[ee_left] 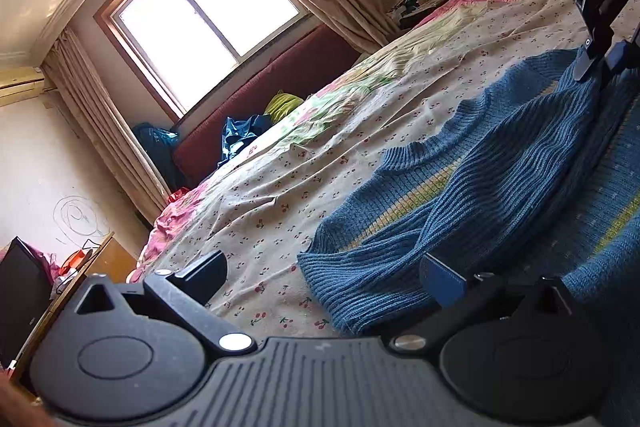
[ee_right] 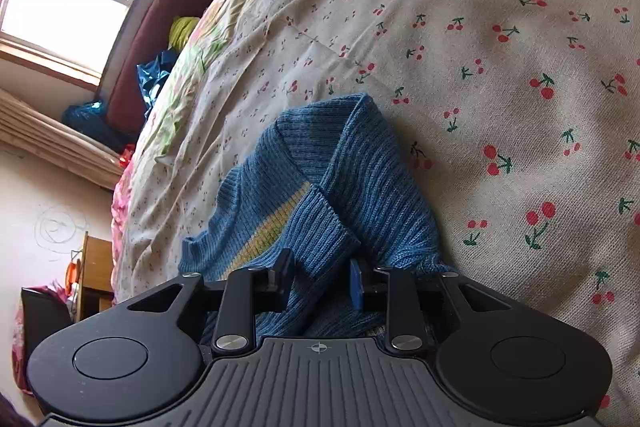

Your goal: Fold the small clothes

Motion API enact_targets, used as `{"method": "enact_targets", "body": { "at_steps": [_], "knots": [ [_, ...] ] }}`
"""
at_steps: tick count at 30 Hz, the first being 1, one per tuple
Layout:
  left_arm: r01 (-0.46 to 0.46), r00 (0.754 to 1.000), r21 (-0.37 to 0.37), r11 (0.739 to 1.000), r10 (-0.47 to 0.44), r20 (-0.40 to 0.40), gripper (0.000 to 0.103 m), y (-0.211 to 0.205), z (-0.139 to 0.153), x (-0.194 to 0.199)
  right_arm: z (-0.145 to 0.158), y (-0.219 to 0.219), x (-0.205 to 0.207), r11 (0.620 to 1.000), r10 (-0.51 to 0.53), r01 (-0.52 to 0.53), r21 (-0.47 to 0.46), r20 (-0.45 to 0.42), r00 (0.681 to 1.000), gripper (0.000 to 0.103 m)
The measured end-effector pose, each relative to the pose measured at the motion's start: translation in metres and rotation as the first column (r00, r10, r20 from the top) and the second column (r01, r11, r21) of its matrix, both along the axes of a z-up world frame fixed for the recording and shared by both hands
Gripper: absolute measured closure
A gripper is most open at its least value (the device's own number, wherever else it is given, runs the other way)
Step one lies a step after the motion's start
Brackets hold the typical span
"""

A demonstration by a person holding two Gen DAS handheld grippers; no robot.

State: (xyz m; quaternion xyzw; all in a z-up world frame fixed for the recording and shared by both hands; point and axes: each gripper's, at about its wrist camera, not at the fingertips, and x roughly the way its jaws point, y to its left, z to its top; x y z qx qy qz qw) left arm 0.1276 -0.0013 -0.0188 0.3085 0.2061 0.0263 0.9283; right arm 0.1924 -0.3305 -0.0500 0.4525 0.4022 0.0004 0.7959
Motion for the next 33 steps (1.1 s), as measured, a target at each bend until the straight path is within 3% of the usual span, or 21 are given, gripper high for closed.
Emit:
{"method": "enact_targets", "body": {
  "at_steps": [3, 5, 8, 10, 12, 14, 16, 21, 23, 25, 27, 29, 33],
  "knots": [
    [-0.012, 0.999, -0.003, 1.0, 0.012, 0.033, 0.0, 0.002, 0.006, 0.003, 0.022, -0.002, 0.0, 0.999, 0.013, -0.015, 0.034, 0.07, 0.997, 0.092],
    [-0.024, 0.999, -0.025, 0.999, 0.025, 0.043, 0.0, 0.002, 0.01, 0.006, 0.048, -0.002, -0.002, 0.997, 0.031, -0.042, 0.064, 0.165, 0.986, 0.092],
    [-0.021, 1.0, -0.033, 0.999, 0.021, 0.014, 0.0, 0.0, 0.002, 0.011, 0.076, 0.002, -0.015, 0.998, 0.065, -0.068, 0.0, 0.287, 0.956, 0.096],
    [-0.018, 0.998, 0.002, 1.0, 0.018, -0.059, 0.0, -0.004, -0.016, 0.019, 0.067, 0.002, -0.019, 0.996, 0.069, -0.051, -0.078, 0.238, 0.969, 0.096],
    [-0.017, 0.992, 0.01, 1.0, 0.018, -0.125, 0.0, -0.004, -0.029, 0.023, 0.038, -0.003, -0.015, 0.984, 0.042, -0.023, -0.178, 0.101, 0.994, 0.094],
    [-0.004, 0.994, 0.001, 1.0, 0.004, -0.114, 0.0, -0.001, -0.025, 0.017, 0.01, -0.008, -0.014, 0.982, 0.031, -0.035, -0.185, -0.025, 0.999, 0.097],
    [0.005, 0.993, -0.02, 1.0, -0.007, -0.116, 0.0, 0.002, -0.021, 0.014, 0.01, -0.009, -0.023, 0.985, 0.037, -0.037, -0.17, -0.001, 0.999, 0.091],
    [-0.014, 0.995, -0.062, 0.998, 0.007, -0.101, 0.0, 0.004, -0.02, 0.009, 0.066, 0.023, -0.028, 0.896, 0.132, -0.064, -0.44, 0.125, 0.983, 0.091],
    [-0.02, 0.995, -0.08, 0.997, 0.012, -0.101, 0.0, 0.004, -0.02, 0.01, 0.081, 0.049, -0.019, 0.866, 0.279, -0.175, -0.468, 0.161, 0.947, 0.09],
    [-0.03, 0.995, -0.099, 0.995, 0.02, -0.1, 0.0, 0.008, -0.021, 0.01, 0.085, 0.088, 0.005, 0.798, 0.476, -0.367, -0.477, 0.127, 0.87, 0.085],
    [-0.041, 0.994, -0.127, 0.991, 0.028, -0.103, 0.0, 0.011, -0.021, 0.008, 0.078, 0.126, 0.03, 0.726, 0.598, -0.495, -0.477, 0.084, 0.797, 0.085],
    [-0.041, 0.995, -0.139, 0.989, 0.028, -0.098, 0.0, 0.012, -0.022, 0.007, 0.068, 0.168, 0.058, 0.609, 0.719, -0.618, -0.497, 0.018, 0.694, 0.085],
    [-0.03, 0.996, -0.159, 0.987, 0.016, -0.09, 0.0, 0.015, -0.024, 0.007, 0.05, 0.222, 0.087, 0.452, 0.821, -0.745, -0.491, -0.098, 0.562, 0.084]
  ]
}}
